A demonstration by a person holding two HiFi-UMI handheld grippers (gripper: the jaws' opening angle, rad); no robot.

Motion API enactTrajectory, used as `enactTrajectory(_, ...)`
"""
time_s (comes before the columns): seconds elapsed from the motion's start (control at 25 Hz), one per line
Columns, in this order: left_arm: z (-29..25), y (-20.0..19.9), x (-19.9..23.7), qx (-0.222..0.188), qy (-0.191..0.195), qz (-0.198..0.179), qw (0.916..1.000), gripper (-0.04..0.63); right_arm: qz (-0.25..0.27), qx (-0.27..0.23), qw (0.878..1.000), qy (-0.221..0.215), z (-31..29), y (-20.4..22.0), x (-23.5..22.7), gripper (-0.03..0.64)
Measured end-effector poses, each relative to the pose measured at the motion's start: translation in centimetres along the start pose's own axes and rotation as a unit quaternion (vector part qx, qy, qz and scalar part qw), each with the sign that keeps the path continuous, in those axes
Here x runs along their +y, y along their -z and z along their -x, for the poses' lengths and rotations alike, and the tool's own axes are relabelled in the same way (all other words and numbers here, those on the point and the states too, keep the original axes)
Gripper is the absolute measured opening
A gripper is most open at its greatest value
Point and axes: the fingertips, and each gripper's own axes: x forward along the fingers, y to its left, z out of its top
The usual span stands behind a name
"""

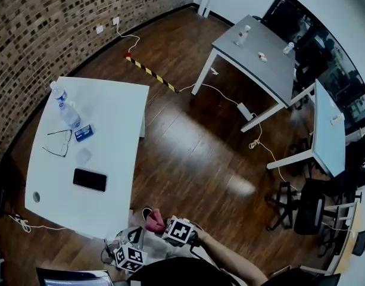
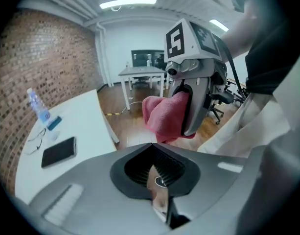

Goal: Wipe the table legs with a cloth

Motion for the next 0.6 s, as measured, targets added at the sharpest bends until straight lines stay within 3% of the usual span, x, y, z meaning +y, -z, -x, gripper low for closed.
enactTrajectory(0.16,-0.7,1.5,0.1,0.035,-0.009,0.12,0.9921,0.0,0.013,0.023,0.999,-0.026,-2.3,-1.3,-2.5,0.086)
enactTrajectory(0.32,-1.7,1.7,-0.5,0.061,-0.03,0.229,0.9711,0.0,0.057,0.1,0.992,-0.05,-3.6,-0.5,-4.3,0.086)
enactTrajectory(0.52,-4.6,3.3,-2.7,0.092,-0.054,0.366,0.9245,0.0,0.135,0.188,0.969,-0.085,-6.2,1.1,-6.2,0.086)
enactTrajectory(0.56,-5.2,4.1,-3.4,0.099,-0.057,0.401,0.909,0.0,0.152,0.202,0.963,-0.091,-6.8,1.4,-6.2,0.086)
enactTrajectory(0.6,-5.9,4.8,-4.1,0.104,-0.063,0.443,0.8885,0.0,0.175,0.217,0.955,-0.099,-7.2,1.7,-6.2,0.087)
